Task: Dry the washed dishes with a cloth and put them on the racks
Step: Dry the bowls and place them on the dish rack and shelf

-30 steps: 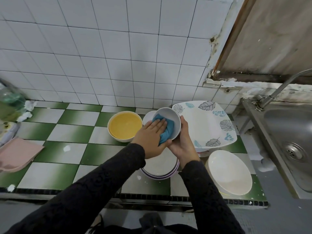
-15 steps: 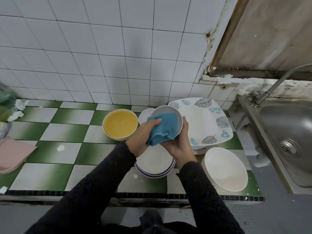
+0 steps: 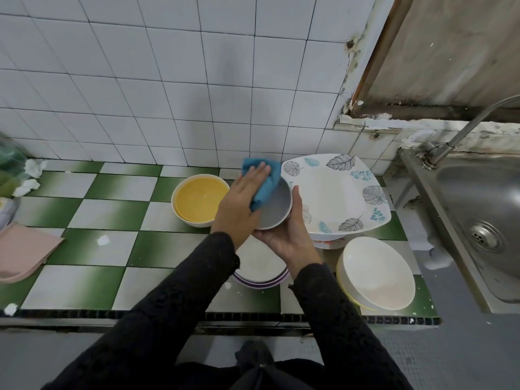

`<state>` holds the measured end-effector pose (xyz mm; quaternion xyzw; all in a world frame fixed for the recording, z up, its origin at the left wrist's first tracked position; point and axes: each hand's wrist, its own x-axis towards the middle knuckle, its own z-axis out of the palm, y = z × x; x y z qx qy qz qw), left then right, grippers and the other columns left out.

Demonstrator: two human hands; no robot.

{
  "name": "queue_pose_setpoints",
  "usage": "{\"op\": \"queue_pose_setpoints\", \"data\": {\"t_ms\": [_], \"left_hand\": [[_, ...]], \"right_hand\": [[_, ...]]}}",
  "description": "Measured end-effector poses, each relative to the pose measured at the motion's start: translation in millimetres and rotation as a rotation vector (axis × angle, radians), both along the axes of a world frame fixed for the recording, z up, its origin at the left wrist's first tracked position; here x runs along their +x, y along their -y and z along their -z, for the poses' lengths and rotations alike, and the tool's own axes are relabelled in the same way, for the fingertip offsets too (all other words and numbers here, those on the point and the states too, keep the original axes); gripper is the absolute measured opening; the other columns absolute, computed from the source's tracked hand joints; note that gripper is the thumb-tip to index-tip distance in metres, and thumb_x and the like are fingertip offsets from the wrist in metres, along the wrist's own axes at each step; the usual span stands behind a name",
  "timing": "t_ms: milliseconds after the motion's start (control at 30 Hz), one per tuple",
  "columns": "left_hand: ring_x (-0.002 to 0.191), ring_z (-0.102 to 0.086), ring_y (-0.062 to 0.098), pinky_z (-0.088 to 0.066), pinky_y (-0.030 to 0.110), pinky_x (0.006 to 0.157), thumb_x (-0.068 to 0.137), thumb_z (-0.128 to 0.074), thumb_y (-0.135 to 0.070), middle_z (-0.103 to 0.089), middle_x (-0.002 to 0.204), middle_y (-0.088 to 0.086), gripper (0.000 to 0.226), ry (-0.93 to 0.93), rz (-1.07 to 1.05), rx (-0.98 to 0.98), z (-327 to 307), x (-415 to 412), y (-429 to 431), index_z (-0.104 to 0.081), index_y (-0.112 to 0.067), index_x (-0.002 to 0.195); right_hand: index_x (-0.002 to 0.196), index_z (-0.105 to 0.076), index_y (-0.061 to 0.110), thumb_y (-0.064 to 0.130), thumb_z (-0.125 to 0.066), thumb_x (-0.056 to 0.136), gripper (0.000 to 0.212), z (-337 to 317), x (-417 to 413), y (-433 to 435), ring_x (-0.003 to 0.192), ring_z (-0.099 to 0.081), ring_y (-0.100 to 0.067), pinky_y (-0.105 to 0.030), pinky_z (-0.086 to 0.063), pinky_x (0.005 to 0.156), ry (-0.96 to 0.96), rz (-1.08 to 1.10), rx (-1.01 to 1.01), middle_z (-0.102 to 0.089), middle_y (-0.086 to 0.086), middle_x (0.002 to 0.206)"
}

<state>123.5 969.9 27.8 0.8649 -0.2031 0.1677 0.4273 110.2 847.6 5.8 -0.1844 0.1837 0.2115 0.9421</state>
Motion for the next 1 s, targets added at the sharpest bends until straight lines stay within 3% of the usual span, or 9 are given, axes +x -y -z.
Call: {"op": "queue_pose_setpoints", "data": {"t_ms": [100, 267, 400, 633, 733, 767, 833, 900, 1000], "left_hand": [[0.145, -0.031, 0.029, -0.022, 0.045, 0.120, 0.082, -0.063, 0.009, -0.037, 0.155, 0.010, 0.073, 0.089, 0.109, 0.371, 12, 11, -12, -0.038, -0.008, 0.149], [0.152, 0.001, 0.019, 0.009, 0.026, 0.119, 0.103, -0.045, -0.022, 0.001, 0.164, 0.001, 0.070, -0.054, 0.164, 0.729, 15, 16, -18, 0.001, -0.017, 0.155], [0.150, 0.013, 0.011, 0.014, 0.024, 0.117, 0.104, -0.025, -0.047, 0.012, 0.163, -0.003, 0.068, -0.183, 0.184, 0.762, 18, 14, -19, 0.009, -0.017, 0.155], [0.151, 0.005, 0.010, 0.009, 0.024, 0.118, 0.105, -0.018, -0.047, 0.000, 0.165, -0.001, 0.064, -0.329, 0.244, 0.841, 12, 3, -12, 0.002, -0.015, 0.157], [0.143, -0.033, 0.016, -0.021, 0.027, 0.119, 0.106, -0.021, -0.046, -0.034, 0.157, 0.006, 0.059, -0.503, 0.260, 0.703, 0, -4, -5, -0.025, -0.013, 0.155], [0.122, -0.053, 0.017, -0.039, 0.027, 0.106, 0.106, -0.022, -0.045, -0.055, 0.140, 0.009, 0.055, -0.572, 0.248, 0.621, -6, -7, -3, -0.043, -0.013, 0.145], [0.076, -0.057, 0.011, -0.048, 0.024, 0.074, 0.106, -0.023, -0.046, -0.064, 0.090, 0.005, 0.045, -0.728, 0.248, 0.370, -17, -13, 4, -0.057, -0.017, 0.105], [0.079, -0.061, 0.019, -0.051, 0.027, 0.076, 0.104, -0.029, -0.050, -0.065, 0.086, 0.004, 0.040, -0.859, 0.269, 0.003, -25, -17, 10, -0.058, -0.025, 0.094], [0.099, -0.066, 0.020, -0.053, 0.026, 0.090, 0.104, -0.042, -0.037, -0.067, 0.105, 0.003, 0.023, -1.001, 0.250, -0.575, -31, -23, 18, -0.059, -0.023, 0.109]], "right_hand": [[0.143, -0.049, 0.014, 0.057, -0.065, 0.087, 0.072, 1, -2, -2, 0.129, -0.054, -0.043, -0.062, -0.053, 0.094, -0.028, 0.012, -0.019, -0.058, -0.023, 0.139], [0.147, -0.045, 0.020, 0.056, -0.077, 0.080, 0.083, 12, 1, 1, 0.130, -0.053, -0.044, -0.065, -0.051, 0.094, -0.056, 0.047, -0.077, -0.055, -0.022, 0.143], [0.144, -0.047, 0.020, 0.055, -0.074, 0.081, 0.077, 18, 0, 5, 0.127, -0.056, -0.042, -0.062, -0.053, 0.095, -0.061, 0.071, -0.122, -0.056, -0.021, 0.140], [0.147, -0.044, 0.025, 0.054, -0.084, 0.070, 0.091, 22, 2, 5, 0.125, -0.059, -0.041, -0.061, -0.054, 0.093, -0.061, 0.078, -0.233, -0.059, -0.019, 0.139], [0.148, -0.041, 0.033, 0.051, -0.095, 0.056, 0.108, 27, 2, 4, 0.120, -0.062, -0.045, -0.065, -0.054, 0.088, -0.095, 0.131, -0.226, -0.058, -0.022, 0.140], [0.148, -0.041, 0.034, 0.049, -0.095, 0.060, 0.105, 29, 2, 4, 0.120, -0.062, -0.046, -0.065, -0.054, 0.086, -0.102, 0.167, -0.210, -0.057, -0.022, 0.140], [0.147, -0.045, 0.033, 0.048, -0.090, 0.068, 0.092, 33, 4, 6, 0.119, -0.062, -0.045, -0.065, -0.054, 0.084, -0.110, 0.252, -0.170, -0.057, -0.021, 0.140], [0.144, -0.049, 0.029, 0.050, -0.086, 0.068, 0.088, 31, 5, 6, 0.118, -0.063, -0.042, -0.063, -0.056, 0.083, -0.125, 0.275, -0.148, -0.058, -0.020, 0.139], [0.140, -0.053, 0.021, 0.055, -0.093, 0.051, 0.103, 18, 6, 2, 0.114, -0.067, -0.037, -0.056, -0.059, 0.080, -0.130, 0.205, -0.140, -0.062, -0.018, 0.135]]}}
